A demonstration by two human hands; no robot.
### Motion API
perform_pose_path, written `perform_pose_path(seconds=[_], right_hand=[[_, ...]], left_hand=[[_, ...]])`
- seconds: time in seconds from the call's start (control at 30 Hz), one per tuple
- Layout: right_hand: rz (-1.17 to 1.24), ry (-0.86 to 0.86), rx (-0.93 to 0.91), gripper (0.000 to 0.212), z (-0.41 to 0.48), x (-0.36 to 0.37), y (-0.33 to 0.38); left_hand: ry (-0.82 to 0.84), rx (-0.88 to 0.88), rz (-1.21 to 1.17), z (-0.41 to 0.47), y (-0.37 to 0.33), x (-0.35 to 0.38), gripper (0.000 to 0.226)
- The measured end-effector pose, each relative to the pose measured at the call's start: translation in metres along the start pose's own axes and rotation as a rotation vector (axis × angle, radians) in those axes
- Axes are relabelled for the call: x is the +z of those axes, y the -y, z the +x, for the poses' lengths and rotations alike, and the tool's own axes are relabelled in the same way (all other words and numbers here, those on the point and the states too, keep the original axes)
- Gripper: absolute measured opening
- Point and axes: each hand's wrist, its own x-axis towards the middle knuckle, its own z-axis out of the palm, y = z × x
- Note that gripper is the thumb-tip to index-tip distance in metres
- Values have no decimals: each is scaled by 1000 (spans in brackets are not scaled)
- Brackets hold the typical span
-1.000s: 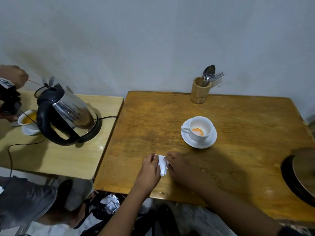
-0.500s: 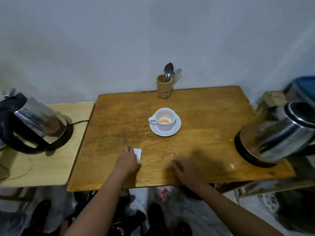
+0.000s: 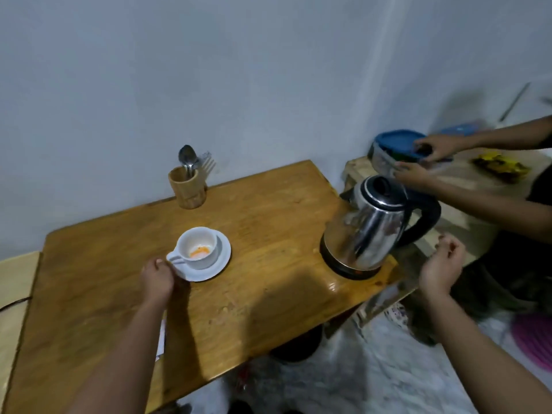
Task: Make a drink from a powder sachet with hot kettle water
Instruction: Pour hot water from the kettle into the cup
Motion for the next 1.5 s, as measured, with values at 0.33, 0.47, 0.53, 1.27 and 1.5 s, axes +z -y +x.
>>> perform_pose_path(seconds=[0.33, 0.47, 0.53, 1.27, 1.5], right_hand=[[196, 193, 254, 51, 48, 34, 44], [197, 119, 219, 49, 40, 35, 41], [212, 80, 204, 39, 36, 32, 35], [365, 87, 224, 24, 17, 18, 37], [343, 22, 210, 26, -5, 24, 62]], left_hand=[[34, 78, -78, 0, 7, 10, 33], [80, 149, 17, 5, 9, 11, 33], [96, 195, 26, 5, 4, 12, 33], [72, 53, 192, 22, -6, 28, 26], [138, 31, 183, 19, -10, 21, 28]])
